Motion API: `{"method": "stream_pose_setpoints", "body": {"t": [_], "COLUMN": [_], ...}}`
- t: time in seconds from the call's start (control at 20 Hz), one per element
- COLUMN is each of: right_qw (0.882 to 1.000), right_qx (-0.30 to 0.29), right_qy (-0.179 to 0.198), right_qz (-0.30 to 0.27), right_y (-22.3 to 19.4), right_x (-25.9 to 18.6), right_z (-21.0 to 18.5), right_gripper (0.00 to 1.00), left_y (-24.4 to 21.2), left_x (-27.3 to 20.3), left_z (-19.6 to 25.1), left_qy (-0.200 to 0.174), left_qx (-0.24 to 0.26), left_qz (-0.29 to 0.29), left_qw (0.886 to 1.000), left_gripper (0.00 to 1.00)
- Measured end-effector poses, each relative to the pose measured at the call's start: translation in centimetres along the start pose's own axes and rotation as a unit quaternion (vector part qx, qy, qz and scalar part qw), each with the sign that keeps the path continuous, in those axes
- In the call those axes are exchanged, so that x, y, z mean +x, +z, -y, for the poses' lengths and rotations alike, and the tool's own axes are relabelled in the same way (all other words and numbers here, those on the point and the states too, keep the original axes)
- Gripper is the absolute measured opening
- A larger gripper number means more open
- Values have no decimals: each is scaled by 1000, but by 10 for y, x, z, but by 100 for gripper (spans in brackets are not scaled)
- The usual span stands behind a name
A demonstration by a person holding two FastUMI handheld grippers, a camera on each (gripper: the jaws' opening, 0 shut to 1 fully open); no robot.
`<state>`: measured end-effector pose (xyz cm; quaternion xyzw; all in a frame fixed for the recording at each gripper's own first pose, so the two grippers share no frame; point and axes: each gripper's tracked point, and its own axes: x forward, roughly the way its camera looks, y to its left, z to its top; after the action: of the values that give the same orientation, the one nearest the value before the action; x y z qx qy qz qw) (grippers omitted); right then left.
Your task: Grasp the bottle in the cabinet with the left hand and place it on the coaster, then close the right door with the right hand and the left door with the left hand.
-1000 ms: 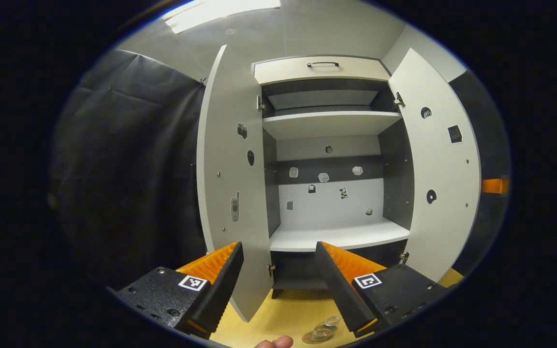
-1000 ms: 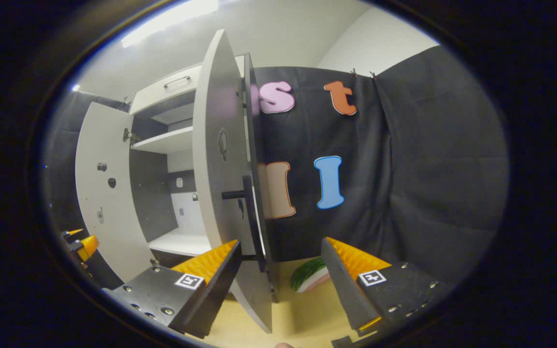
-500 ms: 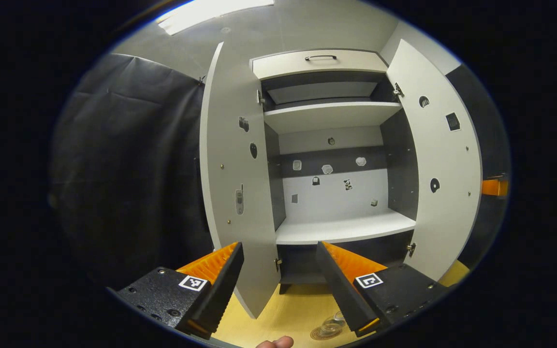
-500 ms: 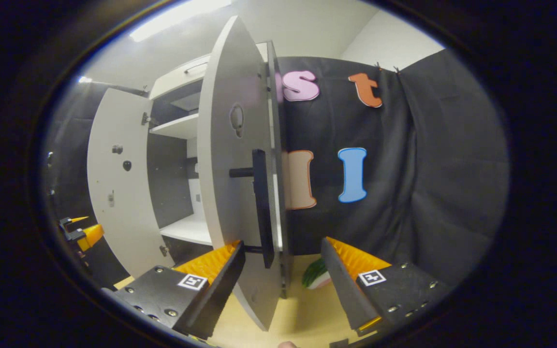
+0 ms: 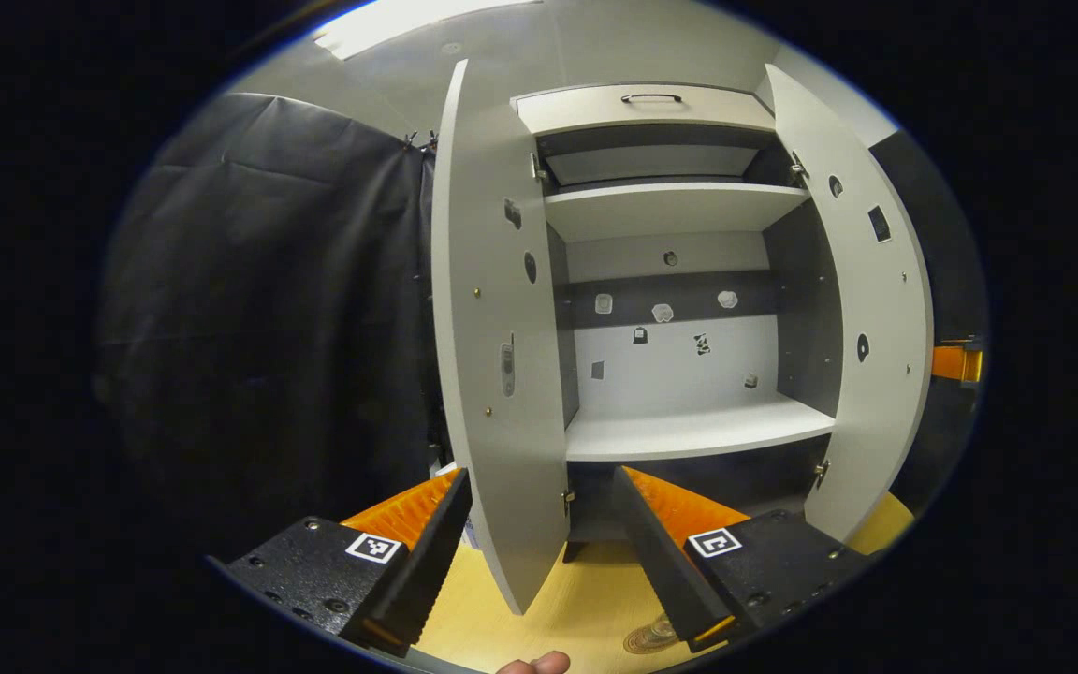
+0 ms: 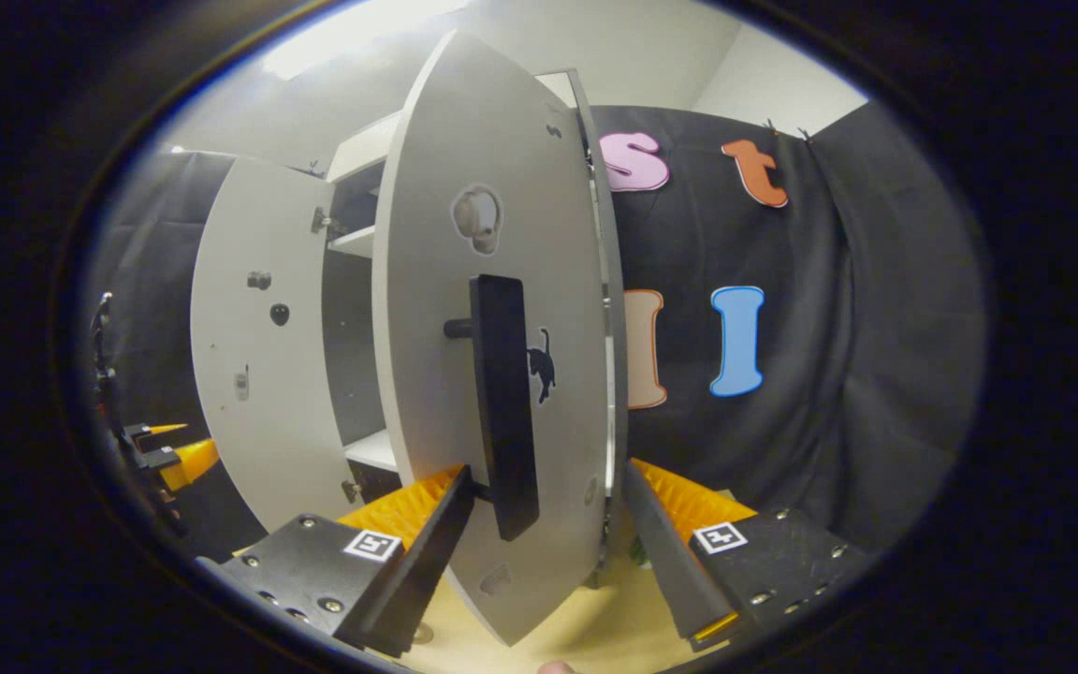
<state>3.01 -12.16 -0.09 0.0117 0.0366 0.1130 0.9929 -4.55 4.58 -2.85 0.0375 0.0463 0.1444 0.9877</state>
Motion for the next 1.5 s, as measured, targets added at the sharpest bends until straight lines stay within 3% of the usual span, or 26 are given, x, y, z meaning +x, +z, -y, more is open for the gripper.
{"method": "stream_pose_setpoints", "body": {"t": [0.6,0.8,1.15,1.5], "right_qw": [999,999,999,997], "right_qx": [23,-11,-37,-46], "right_qy": [25,17,-1,-44], "right_qz": [11,26,32,48], "right_y": [-8,-6,-6,-7], "right_x": [60,92,148,177], "right_z": [-63,-87,-116,-124], "right_gripper": [100,100,100,100], "left_y": [-9,-14,-8,6], "left_x": [17,21,35,54], "left_z": [-65,-92,-121,-133], "left_qy": [38,46,36,0], "left_qx": [-28,-27,-32,-48], "left_qz": [0,-2,8,17], "left_qw": [999,999,999,999], "left_gripper": [96,96,95,97]}}
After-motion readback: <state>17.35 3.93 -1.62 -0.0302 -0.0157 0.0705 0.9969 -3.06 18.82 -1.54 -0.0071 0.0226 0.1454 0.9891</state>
